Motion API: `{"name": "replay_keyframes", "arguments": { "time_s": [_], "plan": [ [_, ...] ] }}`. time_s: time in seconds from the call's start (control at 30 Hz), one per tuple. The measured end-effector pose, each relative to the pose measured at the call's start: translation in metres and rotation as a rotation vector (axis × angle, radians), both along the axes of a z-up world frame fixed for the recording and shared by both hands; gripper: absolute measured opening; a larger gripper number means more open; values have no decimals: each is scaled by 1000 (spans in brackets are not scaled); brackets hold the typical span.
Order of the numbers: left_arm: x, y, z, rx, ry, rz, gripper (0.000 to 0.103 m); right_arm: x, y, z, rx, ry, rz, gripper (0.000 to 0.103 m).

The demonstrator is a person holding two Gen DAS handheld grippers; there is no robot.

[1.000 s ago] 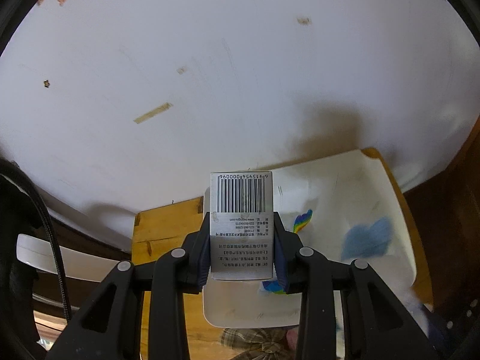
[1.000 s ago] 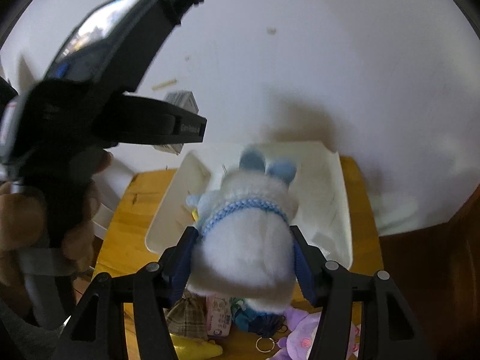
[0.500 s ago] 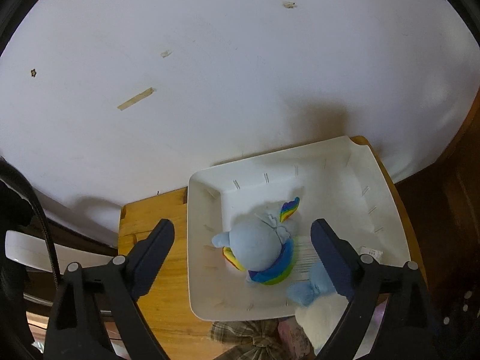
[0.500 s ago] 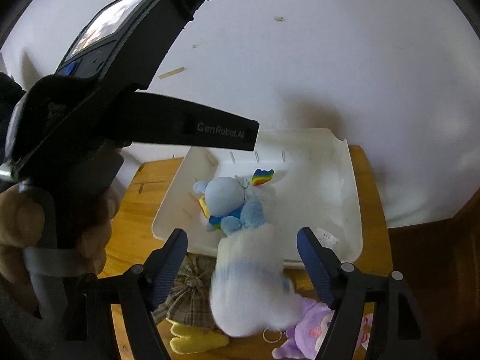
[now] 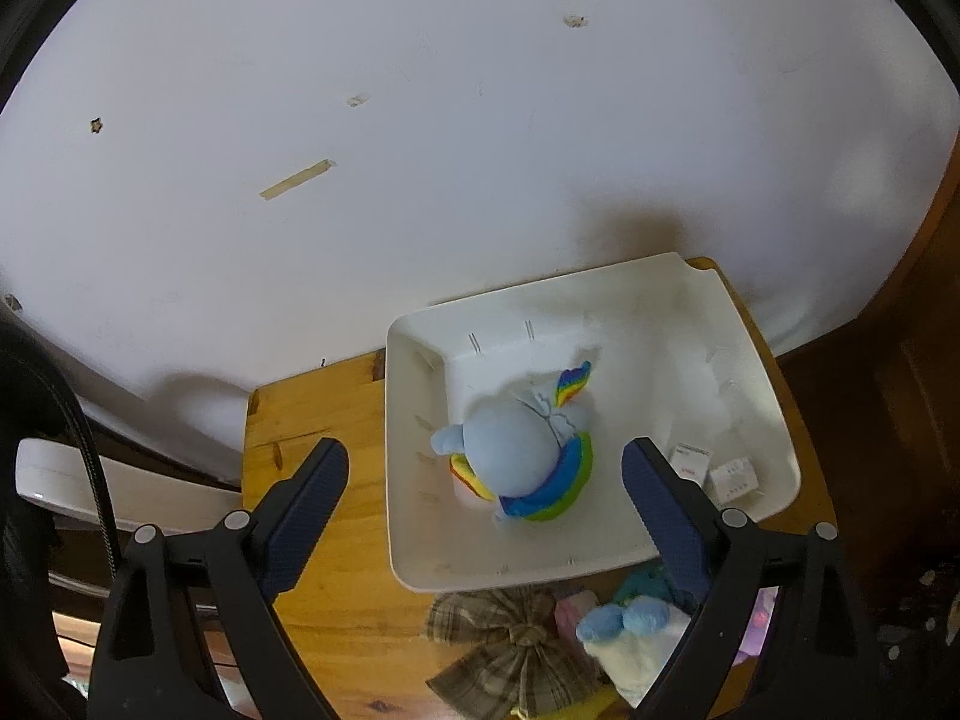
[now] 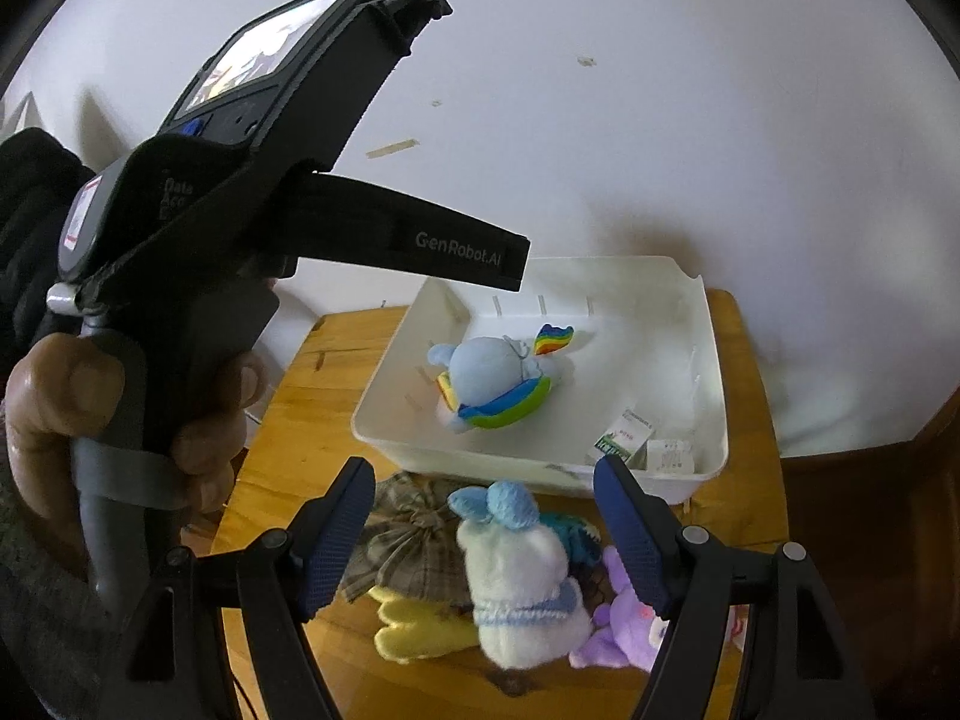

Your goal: Organize objects

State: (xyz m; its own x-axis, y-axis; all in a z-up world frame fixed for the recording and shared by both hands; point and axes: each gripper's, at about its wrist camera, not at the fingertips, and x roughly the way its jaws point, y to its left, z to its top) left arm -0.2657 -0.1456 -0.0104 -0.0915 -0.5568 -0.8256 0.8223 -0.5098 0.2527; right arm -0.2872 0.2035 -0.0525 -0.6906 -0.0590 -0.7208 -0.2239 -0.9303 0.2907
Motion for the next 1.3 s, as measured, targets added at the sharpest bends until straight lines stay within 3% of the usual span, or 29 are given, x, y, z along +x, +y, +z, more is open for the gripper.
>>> {"name": "replay_keyframes", "arguments": {
  "time_s": [0.6,0.87,0.93,1.3],
  "plan": [
    [55,83,76,-73,84,-47,94,99,-22,61,54,108,-2,76],
    [72,131,107,-138,93,-117,94,139,-17,87,110,160,-52,76],
    [74,143,110,-148,92,-141,94,145,-17,90,117,166,-58,81],
    [94,186,92,-108,105,-213,94,155,-22,66,126,121,-41,81]
  ]
}}
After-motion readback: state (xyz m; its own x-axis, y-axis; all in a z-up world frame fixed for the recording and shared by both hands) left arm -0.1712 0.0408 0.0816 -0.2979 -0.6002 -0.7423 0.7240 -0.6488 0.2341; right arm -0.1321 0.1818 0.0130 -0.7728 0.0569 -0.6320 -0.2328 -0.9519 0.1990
